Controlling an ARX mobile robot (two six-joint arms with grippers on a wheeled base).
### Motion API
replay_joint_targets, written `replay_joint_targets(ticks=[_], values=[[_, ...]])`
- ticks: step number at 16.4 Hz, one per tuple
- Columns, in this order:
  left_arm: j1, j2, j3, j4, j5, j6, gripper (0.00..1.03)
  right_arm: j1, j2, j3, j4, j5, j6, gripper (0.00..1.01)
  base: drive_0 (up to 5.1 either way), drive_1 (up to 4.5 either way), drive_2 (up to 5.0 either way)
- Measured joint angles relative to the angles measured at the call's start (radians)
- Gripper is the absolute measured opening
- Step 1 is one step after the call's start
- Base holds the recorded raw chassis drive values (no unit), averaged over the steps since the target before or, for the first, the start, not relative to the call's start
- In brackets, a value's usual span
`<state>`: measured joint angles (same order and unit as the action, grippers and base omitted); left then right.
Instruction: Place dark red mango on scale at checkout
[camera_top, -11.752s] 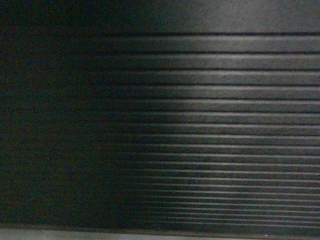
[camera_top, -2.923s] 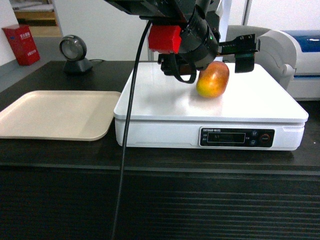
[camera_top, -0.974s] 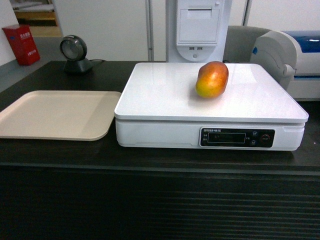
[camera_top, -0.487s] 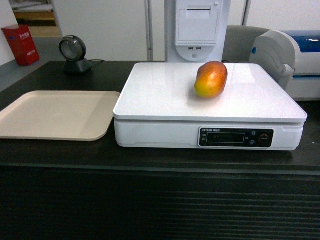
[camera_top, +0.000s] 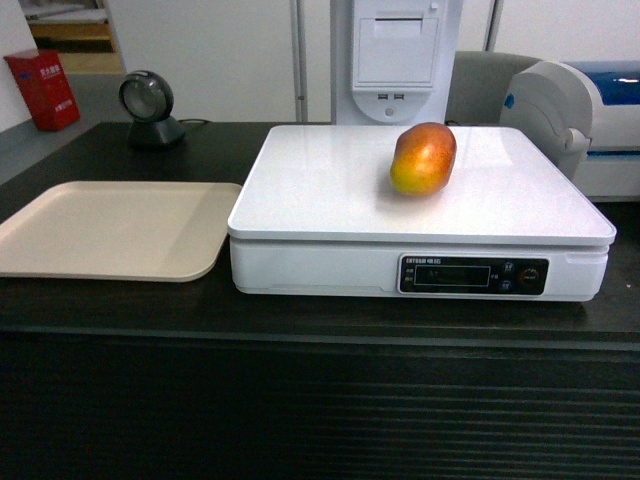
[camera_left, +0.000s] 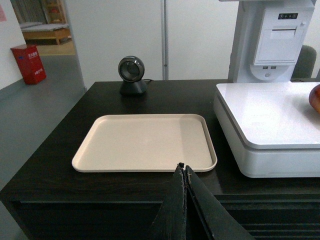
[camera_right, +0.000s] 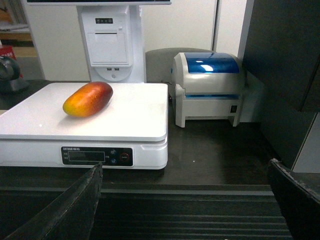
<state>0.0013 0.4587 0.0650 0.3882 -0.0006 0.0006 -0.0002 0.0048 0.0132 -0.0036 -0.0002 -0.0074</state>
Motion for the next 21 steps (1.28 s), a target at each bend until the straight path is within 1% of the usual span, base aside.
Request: replay_joint_targets(ticks=[4, 5, 6, 14, 15, 16, 21], values=[[0.000, -0.099, -0.026, -0.073, 0.000, 0.000, 0.02, 0.000, 0.000, 0.000, 0.000, 0.000, 0.000, 0.98, 0.0, 0.00, 0.0], [0.000, -0.114, -0.052, -0.031, 0.000, 0.000, 0.02, 0.000, 0.000, 0.000, 0.000, 0.000, 0.000, 0.98, 0.0, 0.00, 0.0], [0.000, -0.135, -0.056, -0.076, 0.000, 0.000, 0.02, 0.000, 0.000, 0.000, 0.000, 0.000, 0.000, 0.98, 0.0, 0.00, 0.0], [0.000, -0.291, -0.056, -0.221, 0.000, 0.000, 0.02, 0.000, 0.000, 0.000, 0.000, 0.000, 0.000, 0.98, 0.0, 0.00, 0.0], [0.000, -0.372, -0.055, -0.353, 0.000, 0.000, 0.02, 0.000, 0.000, 0.000, 0.000, 0.000, 0.000, 0.98, 0.0, 0.00, 0.0], [0.000, -0.454, -0.055, -0.388, 0.000, 0.000, 0.02, 0.000, 0.000, 0.000, 0.000, 0.000, 0.000, 0.98, 0.0, 0.00, 0.0], [-0.001, -0.452, -0.055, -0.391, 0.000, 0.000, 0.02, 0.000, 0.000, 0.000, 0.000, 0.000, 0.000, 0.98, 0.0, 0.00, 0.0]])
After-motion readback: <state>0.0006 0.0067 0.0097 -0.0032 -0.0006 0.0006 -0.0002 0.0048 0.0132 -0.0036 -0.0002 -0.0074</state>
